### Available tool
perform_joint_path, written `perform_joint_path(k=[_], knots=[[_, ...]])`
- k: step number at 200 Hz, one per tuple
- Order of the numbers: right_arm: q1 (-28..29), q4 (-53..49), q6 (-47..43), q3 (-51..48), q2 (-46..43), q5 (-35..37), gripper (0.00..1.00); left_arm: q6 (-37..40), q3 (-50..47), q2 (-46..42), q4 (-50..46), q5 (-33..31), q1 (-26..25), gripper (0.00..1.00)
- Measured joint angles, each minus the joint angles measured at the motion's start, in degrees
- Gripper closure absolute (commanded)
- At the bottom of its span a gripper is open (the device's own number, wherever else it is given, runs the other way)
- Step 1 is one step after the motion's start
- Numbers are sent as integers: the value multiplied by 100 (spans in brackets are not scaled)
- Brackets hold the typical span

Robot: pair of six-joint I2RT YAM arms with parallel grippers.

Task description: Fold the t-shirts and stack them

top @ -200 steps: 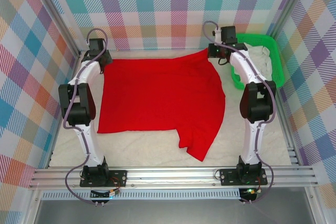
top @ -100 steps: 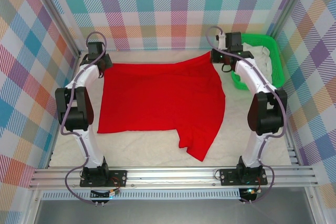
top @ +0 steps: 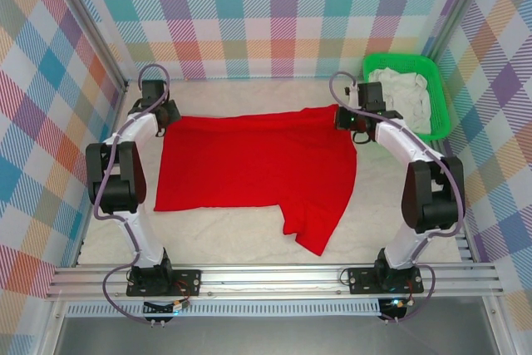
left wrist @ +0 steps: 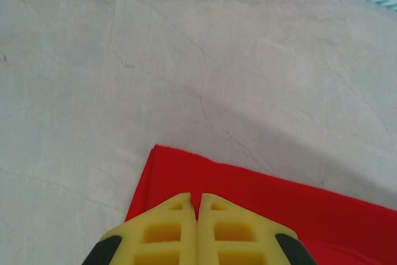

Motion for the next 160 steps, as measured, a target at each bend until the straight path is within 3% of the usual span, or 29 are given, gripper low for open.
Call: perform_joint_path(k=[56, 63, 115, 132, 160], knots=[[0, 192, 201, -962, -131, -81, 100, -369, -310, -4, -55, 173, 0, 100], [0, 192, 251, -1045, -131, -144, 96, -426, -313, -4, -61, 210, 0, 100], [131, 190, 597, -1572, -131, -503, 69, -776, -876, -72, -55, 332, 0, 67], [177, 186, 704, -1759, -131, -546, 65, -837, -1117, -219, -79, 310, 0, 60], [205, 111, 732, -1934, -131, -584, 61, -925, -1357, -584, -94, 208, 0, 39]])
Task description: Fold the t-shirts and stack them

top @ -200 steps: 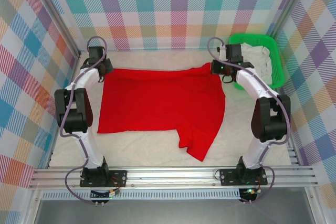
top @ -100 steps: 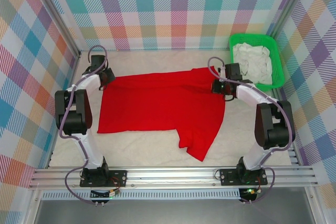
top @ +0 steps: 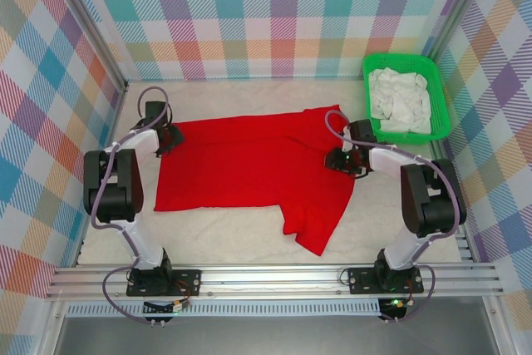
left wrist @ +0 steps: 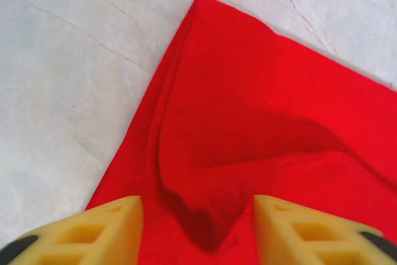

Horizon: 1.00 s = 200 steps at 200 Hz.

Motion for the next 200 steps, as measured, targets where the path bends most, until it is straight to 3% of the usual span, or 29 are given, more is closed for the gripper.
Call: perform_joint_path(k=[33, 52, 74, 97, 112, 166, 200], knots=[[0, -433, -28, 81, -162, 4, 49, -39, -70, -413, -59, -326, 0, 10], [0, -896, -118, 505, -286, 0, 43, -70, -149, -730, -243, -531, 0, 0], [0, -1261, -319, 1309, -273, -20, 41, -131, -321, -1244, -483, -695, 0, 0], [0, -1493, -509, 2312, 68, -105, 43, -133, -372, -1764, -754, -778, 0, 9], [0, -1528, -632, 2955, 557, -219, 47, -140, -372, -2085, -905, -807, 0, 16], [0, -2159, -922, 5158, 2909, -564, 55, -70, -372, -2719, -1298, -793, 0, 16], [0, -2588, -979, 5963, 3722, -706, 55, -44, -374, -2754, -1399, -750, 4, 16]])
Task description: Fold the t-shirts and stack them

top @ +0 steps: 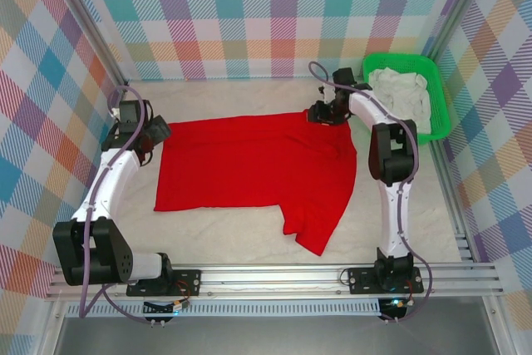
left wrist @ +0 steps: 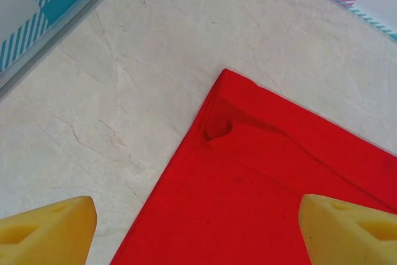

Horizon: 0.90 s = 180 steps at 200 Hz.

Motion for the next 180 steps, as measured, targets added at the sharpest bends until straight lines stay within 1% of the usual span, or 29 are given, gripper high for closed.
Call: perform_joint_path(k=[34, 87, 106, 142, 180], knots=[[28, -197, -2, 238, 275, -157, 57, 39, 0, 2, -22, 63, 0, 17], [90, -238, 2, 382, 538, -380, 64, 59, -7, 44, -22, 129, 0, 17], [118, -254, 22, 426, 544, -422, 71, 59, -7, 46, -22, 146, 0, 17], [179, -264, 50, 426, 544, -505, 87, 59, -7, 46, -24, 149, 0, 17], [184, -282, 63, 424, 540, -518, 97, 59, -7, 46, -24, 203, 0, 18]])
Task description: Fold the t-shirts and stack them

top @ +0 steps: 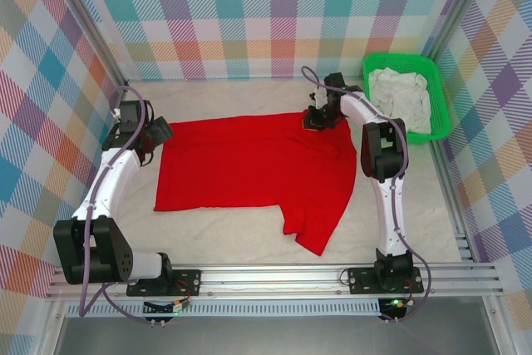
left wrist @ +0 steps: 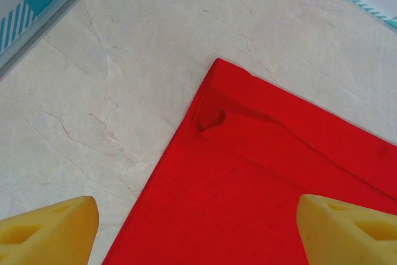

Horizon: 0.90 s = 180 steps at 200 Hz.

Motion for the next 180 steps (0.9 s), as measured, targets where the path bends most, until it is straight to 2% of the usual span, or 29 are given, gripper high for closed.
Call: perform_joint_path(k=[34, 90, 130, 180], knots=[[11, 9, 28, -299, -260, 0, 100, 0, 0, 0, -4, 52, 0, 18], [291, 313, 284, -1270, -1305, 4, 100, -2, 0, 0, -79, 125, 0, 18], [848, 560, 634, -1834, -1617, 166, 95, -2, 0, 0, -79, 205, 0, 18], [1320, 678, 1209, -2588, -1700, 658, 81, -2, 0, 4, -76, 299, 0, 18]])
